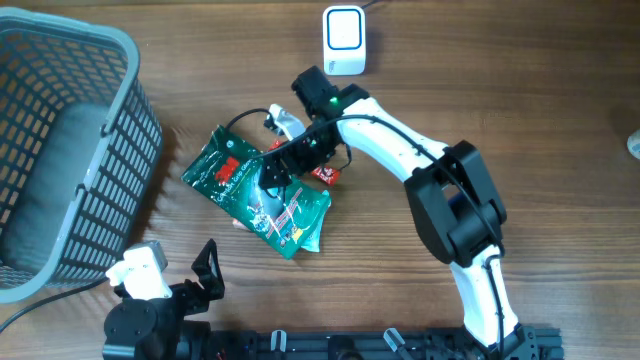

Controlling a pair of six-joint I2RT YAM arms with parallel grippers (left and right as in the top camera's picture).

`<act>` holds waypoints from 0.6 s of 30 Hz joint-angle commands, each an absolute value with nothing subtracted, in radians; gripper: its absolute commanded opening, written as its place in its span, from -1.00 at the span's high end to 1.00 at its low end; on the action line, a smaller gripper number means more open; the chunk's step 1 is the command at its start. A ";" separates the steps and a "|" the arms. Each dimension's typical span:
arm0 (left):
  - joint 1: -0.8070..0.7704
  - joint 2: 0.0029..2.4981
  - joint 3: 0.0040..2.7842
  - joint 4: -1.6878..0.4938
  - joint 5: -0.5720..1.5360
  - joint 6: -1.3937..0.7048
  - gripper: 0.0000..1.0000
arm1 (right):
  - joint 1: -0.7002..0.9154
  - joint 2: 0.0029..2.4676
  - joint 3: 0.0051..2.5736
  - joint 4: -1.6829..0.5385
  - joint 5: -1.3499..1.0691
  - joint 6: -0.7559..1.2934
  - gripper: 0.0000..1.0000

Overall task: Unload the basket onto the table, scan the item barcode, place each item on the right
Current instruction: 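Lower the right gripper onto the green 3M gloves pack and grasp it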

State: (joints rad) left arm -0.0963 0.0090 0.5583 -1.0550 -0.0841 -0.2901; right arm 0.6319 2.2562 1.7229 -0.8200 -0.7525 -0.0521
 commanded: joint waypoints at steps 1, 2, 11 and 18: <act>-0.101 0.007 0.553 -1.053 -0.098 -0.276 -1.00 | 0.673 2.301 1.727 -0.797 -0.780 -0.076 -0.91; -0.101 0.007 0.553 -1.053 -0.098 -0.276 -1.00 | 0.682 2.316 1.727 -0.796 -0.779 -0.078 -0.79; -0.101 0.007 0.553 -1.053 -0.098 -0.276 -1.00 | 0.691 2.412 1.726 -0.804 -0.779 -0.069 0.06; -0.101 0.007 0.553 -1.053 -0.098 -0.276 -1.00 | 0.650 2.402 1.797 -0.953 -0.602 -0.014 0.91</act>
